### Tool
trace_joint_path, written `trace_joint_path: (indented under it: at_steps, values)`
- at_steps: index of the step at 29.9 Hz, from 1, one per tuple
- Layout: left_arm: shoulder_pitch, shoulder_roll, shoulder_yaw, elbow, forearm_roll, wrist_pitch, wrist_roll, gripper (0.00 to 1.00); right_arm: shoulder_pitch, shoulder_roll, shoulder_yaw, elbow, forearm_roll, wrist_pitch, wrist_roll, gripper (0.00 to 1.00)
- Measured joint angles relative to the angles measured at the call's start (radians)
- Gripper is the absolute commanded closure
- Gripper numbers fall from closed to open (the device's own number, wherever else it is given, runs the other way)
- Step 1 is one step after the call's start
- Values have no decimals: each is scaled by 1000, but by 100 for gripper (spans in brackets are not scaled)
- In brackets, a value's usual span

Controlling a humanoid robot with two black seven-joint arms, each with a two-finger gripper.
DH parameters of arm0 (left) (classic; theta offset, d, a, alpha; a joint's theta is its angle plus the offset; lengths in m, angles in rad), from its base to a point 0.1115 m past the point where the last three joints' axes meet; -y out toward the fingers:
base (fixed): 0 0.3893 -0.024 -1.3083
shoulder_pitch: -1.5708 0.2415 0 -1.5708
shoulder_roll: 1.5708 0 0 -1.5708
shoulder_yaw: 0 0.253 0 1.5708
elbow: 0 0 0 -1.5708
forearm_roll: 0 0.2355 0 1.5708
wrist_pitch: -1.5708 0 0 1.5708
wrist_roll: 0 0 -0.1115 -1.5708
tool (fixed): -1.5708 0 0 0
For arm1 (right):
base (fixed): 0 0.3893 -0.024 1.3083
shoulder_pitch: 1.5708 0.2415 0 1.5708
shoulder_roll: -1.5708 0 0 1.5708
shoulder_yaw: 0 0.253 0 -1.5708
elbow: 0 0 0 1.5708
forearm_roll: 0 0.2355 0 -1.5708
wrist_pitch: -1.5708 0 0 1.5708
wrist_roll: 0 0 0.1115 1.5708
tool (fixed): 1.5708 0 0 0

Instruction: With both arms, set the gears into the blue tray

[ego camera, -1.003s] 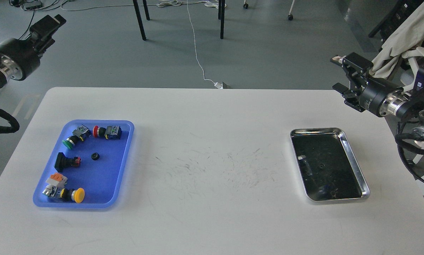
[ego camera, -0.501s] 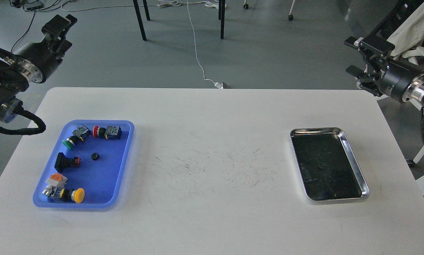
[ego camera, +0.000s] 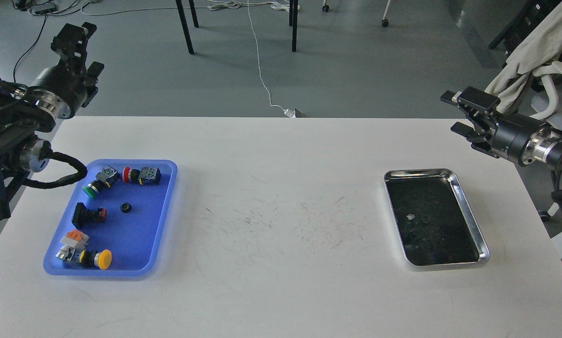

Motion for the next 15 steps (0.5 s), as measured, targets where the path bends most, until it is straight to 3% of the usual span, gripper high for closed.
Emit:
trace_joint_path:
  at_steps: [8, 15]
  values:
    - [11, -29, -8, 3, -2, 20, 0, 2, 2, -1, -2, 35, -273, 0, 0, 2]
    - [12, -52, -8, 4, -7, -42, 0, 2, 2, -1, -3, 63, -455, 0, 4, 2]
